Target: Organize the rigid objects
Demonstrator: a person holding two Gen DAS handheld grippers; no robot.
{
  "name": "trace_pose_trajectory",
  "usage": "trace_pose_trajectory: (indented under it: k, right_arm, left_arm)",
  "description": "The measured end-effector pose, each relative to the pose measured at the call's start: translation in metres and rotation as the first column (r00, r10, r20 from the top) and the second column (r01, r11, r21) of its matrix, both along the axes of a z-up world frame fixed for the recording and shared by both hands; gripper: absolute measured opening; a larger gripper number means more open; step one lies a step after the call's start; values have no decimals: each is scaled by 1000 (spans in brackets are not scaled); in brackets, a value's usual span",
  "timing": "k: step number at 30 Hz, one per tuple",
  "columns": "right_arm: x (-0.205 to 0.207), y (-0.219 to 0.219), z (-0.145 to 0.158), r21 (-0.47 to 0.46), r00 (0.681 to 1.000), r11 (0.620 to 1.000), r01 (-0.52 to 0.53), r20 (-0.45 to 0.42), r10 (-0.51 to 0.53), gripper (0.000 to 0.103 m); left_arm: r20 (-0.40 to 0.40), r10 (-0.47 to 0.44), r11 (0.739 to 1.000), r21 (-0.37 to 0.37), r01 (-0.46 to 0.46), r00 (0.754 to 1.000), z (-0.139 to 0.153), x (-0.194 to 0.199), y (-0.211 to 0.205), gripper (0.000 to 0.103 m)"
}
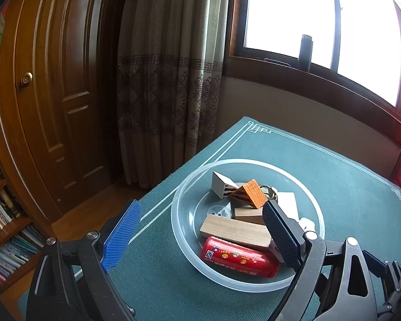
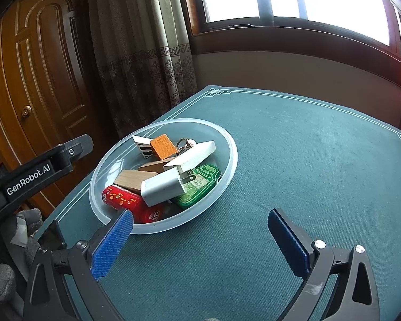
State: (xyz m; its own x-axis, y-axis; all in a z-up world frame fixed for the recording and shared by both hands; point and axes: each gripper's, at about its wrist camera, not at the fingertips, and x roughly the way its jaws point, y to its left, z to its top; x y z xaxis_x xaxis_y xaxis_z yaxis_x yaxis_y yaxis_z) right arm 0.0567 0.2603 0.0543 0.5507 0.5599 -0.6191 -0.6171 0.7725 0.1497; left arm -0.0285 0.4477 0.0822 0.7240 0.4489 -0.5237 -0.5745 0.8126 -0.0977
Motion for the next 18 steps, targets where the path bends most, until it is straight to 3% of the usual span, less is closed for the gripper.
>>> trace_pose_trajectory:
  k: [5, 12, 18]
  right_arm:
    - [-4, 1, 0, -2, 999, 999, -41, -7, 41, 103]
    - [-24, 4, 8, -35, 993, 997, -72, 87, 75, 103]
    - [-26, 4, 7, -35, 994, 996, -81, 74, 83, 103]
  left_arm:
    - [-10, -26, 999, 41, 27, 1000, 2, -2, -13, 94]
    - [-9, -61, 993, 99, 62, 998, 8, -7, -29, 96]
    - [-24, -61, 991, 116, 64, 998, 7, -10, -33, 96]
